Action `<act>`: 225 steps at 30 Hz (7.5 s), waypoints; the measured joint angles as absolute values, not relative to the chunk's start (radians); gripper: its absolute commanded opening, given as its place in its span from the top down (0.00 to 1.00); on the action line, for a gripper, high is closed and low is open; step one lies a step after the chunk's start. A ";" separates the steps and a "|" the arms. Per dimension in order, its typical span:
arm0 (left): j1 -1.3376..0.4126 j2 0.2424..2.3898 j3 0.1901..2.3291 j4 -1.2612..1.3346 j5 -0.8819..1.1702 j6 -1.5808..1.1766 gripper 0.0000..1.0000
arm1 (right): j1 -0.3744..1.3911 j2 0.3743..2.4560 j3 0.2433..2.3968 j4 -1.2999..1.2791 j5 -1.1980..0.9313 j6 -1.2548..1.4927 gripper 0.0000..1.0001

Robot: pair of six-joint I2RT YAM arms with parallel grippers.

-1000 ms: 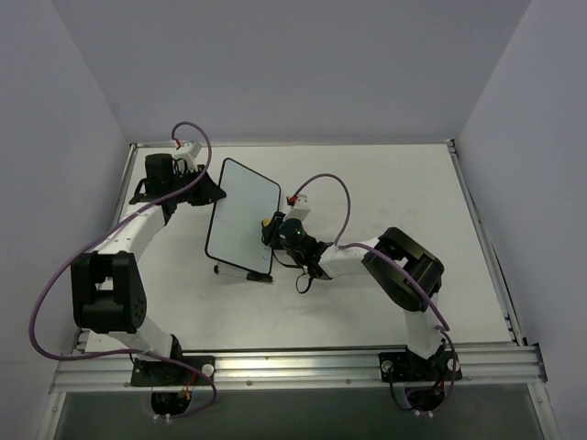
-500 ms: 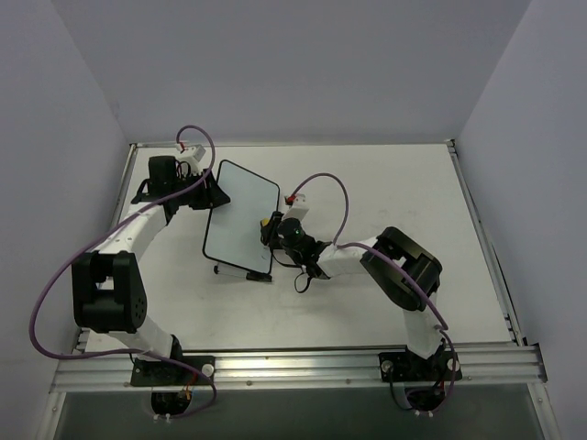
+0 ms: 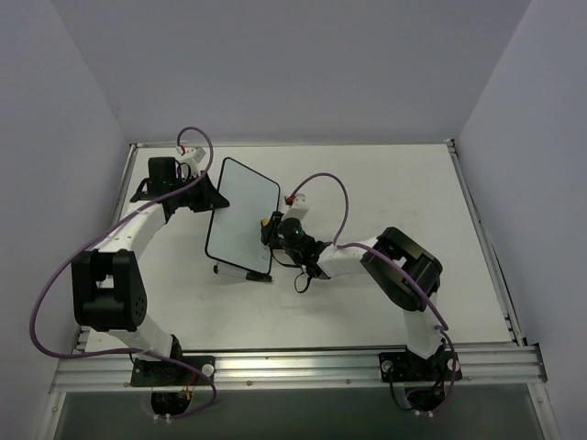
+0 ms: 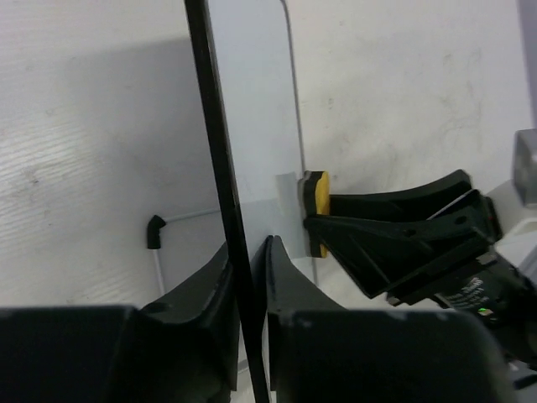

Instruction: Erase the whiteboard

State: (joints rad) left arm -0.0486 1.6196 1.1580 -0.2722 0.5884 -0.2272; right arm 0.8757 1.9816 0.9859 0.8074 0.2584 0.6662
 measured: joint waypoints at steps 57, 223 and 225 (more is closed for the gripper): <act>0.060 1.610 1.327 -0.518 0.790 -0.333 0.98 | 0.863 1.830 1.072 0.511 0.167 0.600 1.00; 0.106 1.446 1.047 -0.078 0.895 -0.657 0.98 | 0.846 1.907 1.243 0.493 0.221 0.562 1.00; 0.106 1.448 1.047 -0.077 0.891 -0.646 0.98 | 0.881 1.893 1.227 0.502 0.230 0.569 1.00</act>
State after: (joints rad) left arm 0.1062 1.4475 1.0466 -0.0772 0.8913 -0.6464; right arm 0.8814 1.8931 1.2266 0.5018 0.2302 0.5690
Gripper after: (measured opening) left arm 0.086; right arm 0.281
